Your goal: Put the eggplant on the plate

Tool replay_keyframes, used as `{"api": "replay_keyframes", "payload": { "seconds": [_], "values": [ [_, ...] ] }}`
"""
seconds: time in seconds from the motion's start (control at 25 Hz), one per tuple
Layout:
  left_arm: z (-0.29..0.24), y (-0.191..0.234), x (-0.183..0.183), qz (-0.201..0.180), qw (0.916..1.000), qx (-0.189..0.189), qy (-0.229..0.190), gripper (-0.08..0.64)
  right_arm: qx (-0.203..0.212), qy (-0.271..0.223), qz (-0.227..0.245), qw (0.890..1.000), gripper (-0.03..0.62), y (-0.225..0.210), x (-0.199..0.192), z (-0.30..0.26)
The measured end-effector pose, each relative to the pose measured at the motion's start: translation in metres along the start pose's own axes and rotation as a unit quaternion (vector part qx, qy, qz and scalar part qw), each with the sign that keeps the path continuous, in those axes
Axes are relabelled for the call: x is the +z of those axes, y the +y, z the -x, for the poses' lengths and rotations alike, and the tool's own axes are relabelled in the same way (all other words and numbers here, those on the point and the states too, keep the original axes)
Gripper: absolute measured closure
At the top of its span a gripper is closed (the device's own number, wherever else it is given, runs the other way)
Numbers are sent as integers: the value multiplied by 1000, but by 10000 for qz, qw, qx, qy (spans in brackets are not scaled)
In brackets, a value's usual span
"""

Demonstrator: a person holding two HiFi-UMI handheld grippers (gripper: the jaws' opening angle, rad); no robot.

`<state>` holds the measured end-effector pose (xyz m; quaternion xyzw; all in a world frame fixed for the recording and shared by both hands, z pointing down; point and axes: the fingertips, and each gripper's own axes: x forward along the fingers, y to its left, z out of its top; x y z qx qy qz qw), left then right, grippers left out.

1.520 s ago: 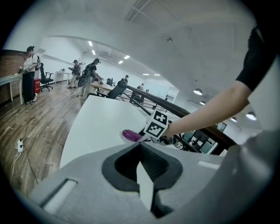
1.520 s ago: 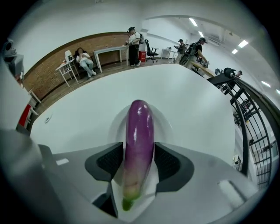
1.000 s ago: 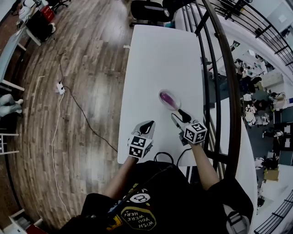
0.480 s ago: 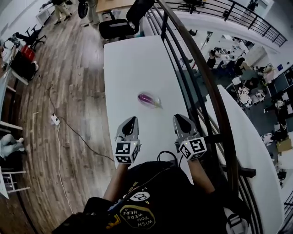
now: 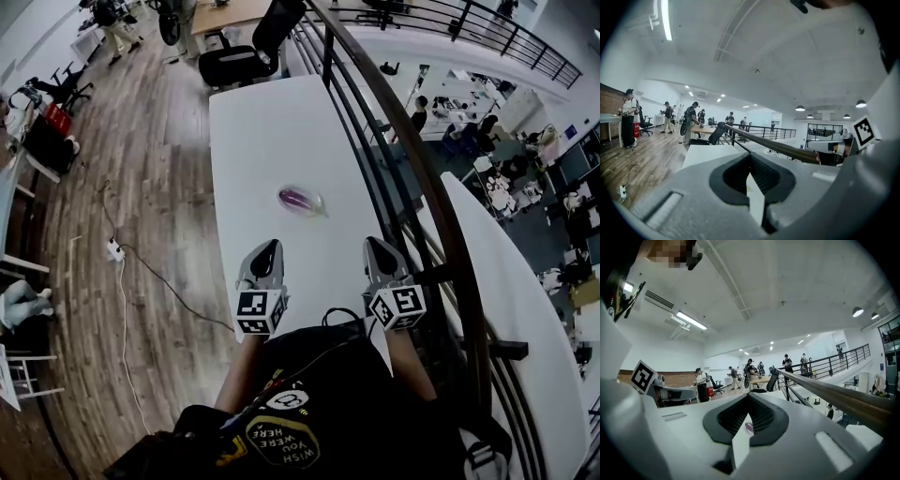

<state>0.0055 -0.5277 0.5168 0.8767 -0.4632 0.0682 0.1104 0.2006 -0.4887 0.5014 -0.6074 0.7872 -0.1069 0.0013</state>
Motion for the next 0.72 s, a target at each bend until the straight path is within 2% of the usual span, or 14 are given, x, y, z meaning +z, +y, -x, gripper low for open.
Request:
{"api": "replay_keyframes", "payload": {
  "seconds": [0.16, 0.44, 0.72],
  "values": [
    [2, -13, 3, 7, 10000, 26, -2, 554, 107, 12, -18, 9999, 589, -4, 5, 3],
    [5, -4, -20, 150, 9997, -33, 170, 554, 210, -1, -216, 9995, 589, 12, -4, -9],
    [10, -1, -16, 99, 9997, -75, 190, 554, 321, 13, -145, 9994, 589, 28, -4, -10]
  ]
}}
